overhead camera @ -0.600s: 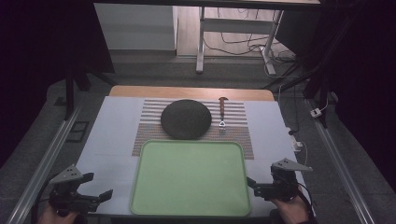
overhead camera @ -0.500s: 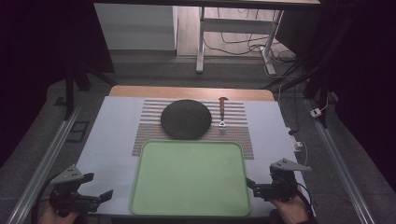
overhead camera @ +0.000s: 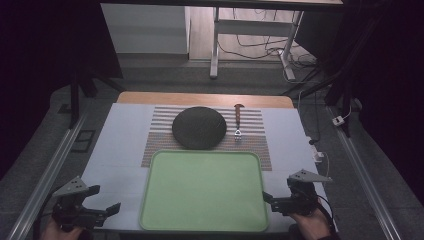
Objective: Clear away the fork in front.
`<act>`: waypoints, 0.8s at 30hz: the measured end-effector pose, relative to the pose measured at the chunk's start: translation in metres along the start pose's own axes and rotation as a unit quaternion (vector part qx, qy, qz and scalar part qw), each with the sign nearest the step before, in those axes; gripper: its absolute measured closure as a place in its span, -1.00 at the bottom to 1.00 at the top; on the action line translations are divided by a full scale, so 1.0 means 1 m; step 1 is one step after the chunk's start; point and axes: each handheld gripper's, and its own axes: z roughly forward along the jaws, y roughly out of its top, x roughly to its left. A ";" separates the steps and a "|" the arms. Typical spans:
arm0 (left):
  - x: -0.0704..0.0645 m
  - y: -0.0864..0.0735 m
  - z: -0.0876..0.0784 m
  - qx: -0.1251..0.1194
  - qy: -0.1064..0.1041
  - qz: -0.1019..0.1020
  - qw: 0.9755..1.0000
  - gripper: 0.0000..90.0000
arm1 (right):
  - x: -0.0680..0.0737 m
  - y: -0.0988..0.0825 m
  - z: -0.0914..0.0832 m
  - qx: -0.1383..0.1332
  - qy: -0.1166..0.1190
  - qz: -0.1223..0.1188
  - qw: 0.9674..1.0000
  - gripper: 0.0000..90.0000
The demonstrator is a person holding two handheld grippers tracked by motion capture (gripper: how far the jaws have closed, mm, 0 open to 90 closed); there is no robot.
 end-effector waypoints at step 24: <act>0.002 -0.001 0.000 0.001 -0.010 -0.006 1.000 -1.00 | 0.010 0.006 0.004 0.000 0.001 -0.038 0.999 -1.00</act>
